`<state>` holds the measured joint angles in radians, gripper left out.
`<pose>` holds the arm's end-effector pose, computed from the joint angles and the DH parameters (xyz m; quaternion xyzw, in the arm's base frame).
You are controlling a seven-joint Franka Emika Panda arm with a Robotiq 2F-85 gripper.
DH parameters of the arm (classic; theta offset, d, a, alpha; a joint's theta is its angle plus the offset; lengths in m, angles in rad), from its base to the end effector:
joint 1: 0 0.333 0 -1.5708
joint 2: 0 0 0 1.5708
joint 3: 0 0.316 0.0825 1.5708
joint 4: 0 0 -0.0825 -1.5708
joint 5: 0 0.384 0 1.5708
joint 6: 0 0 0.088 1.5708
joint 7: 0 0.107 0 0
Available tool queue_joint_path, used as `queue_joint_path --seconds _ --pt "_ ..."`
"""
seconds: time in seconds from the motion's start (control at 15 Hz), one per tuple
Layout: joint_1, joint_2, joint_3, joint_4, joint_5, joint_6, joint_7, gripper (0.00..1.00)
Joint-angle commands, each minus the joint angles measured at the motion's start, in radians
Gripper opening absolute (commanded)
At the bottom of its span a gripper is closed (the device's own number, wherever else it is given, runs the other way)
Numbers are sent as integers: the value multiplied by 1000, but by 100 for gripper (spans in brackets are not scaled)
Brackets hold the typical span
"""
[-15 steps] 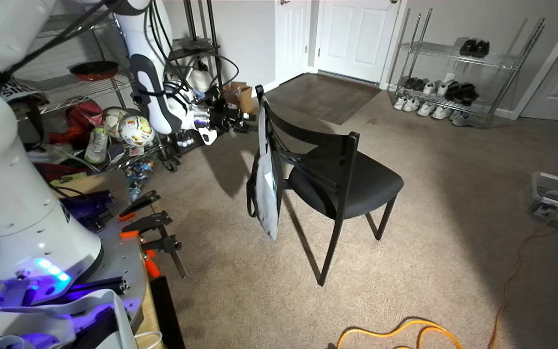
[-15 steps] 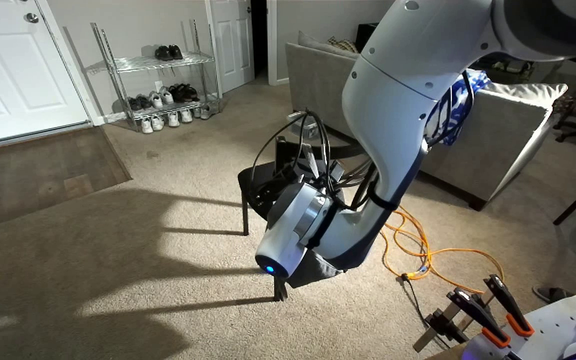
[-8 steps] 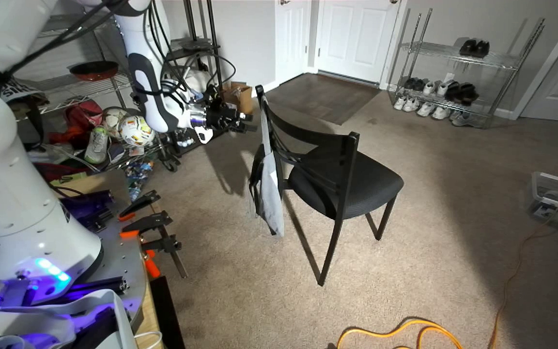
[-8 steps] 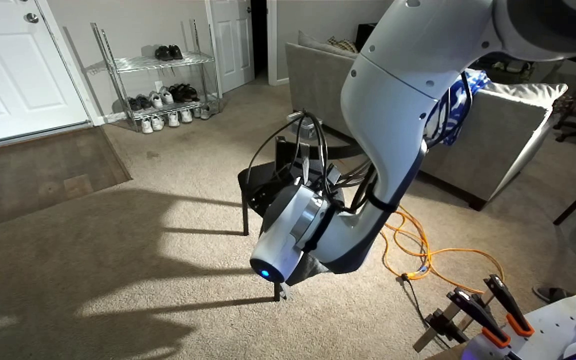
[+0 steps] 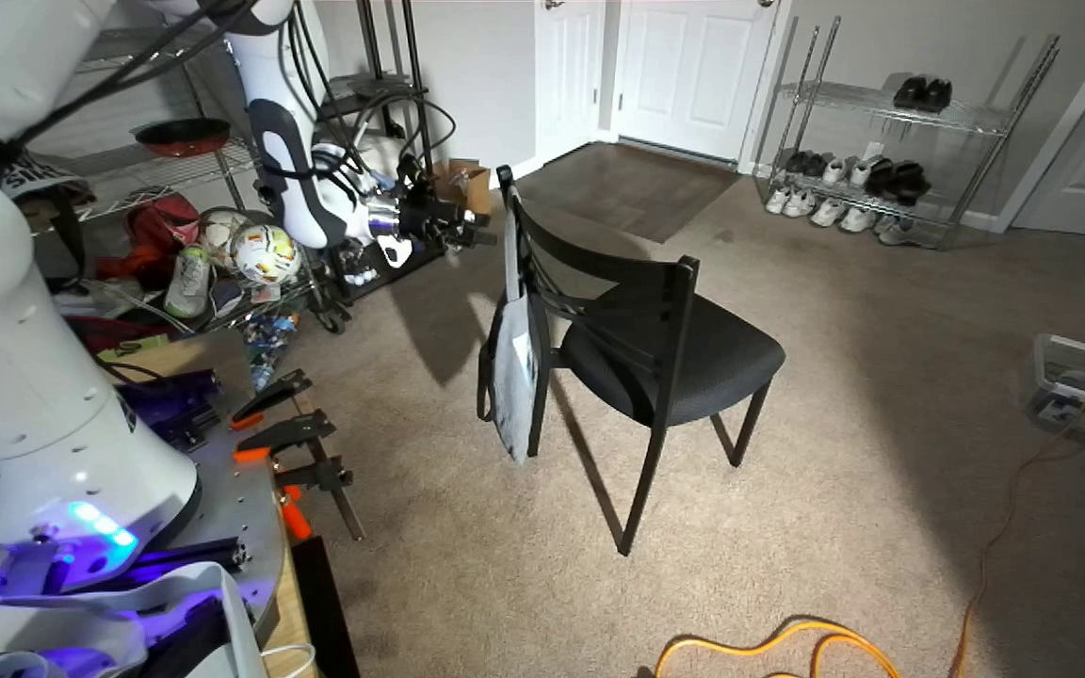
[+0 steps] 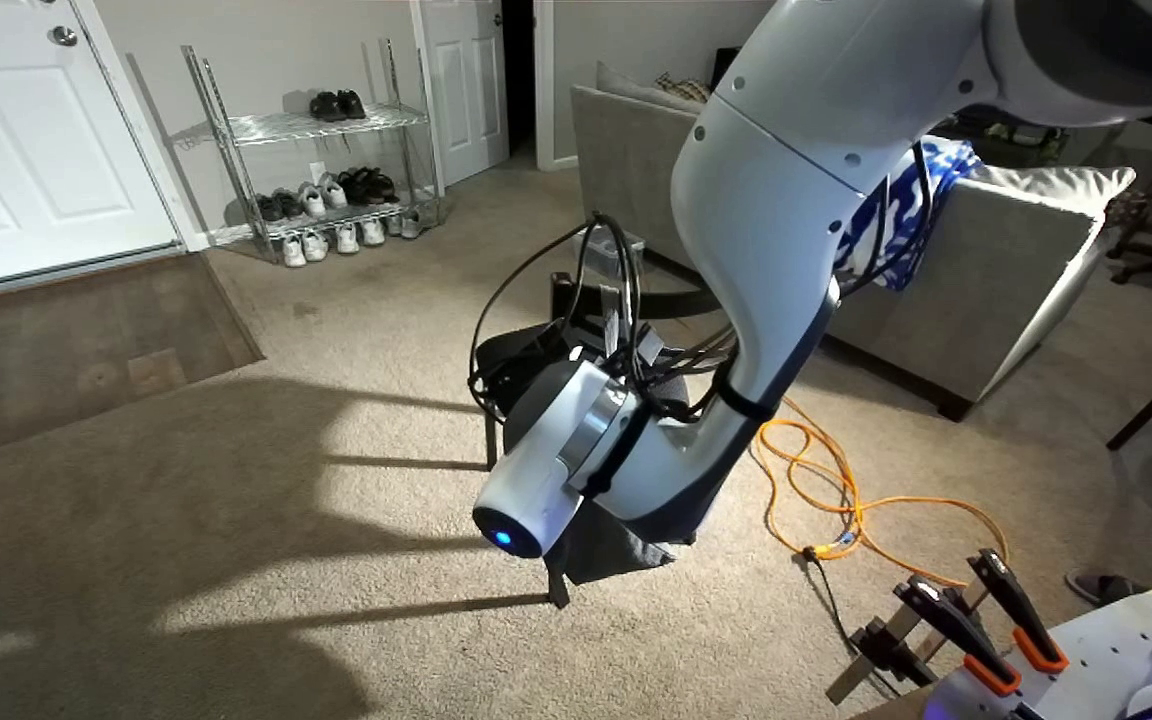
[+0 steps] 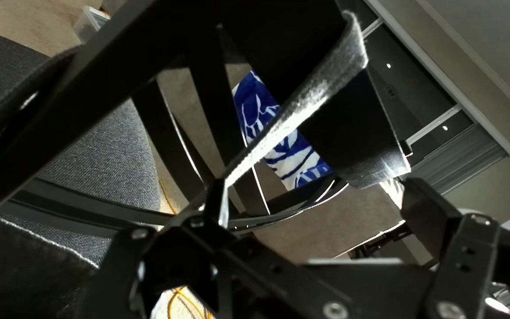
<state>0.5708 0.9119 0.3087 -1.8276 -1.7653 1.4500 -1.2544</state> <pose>0.4579 0.3637 0.0736 -0.0423 0.7235 -0.4646 0.5088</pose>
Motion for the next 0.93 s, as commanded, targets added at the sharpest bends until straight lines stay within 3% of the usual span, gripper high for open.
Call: queue_joint_path --seconds 0.0,0.47,0.87 --pt "-14 16 -5 38 18 9 -16 100" --pt "-47 31 -31 46 33 -3 -7 100" --pt "-58 37 -15 64 39 11 -10 100"
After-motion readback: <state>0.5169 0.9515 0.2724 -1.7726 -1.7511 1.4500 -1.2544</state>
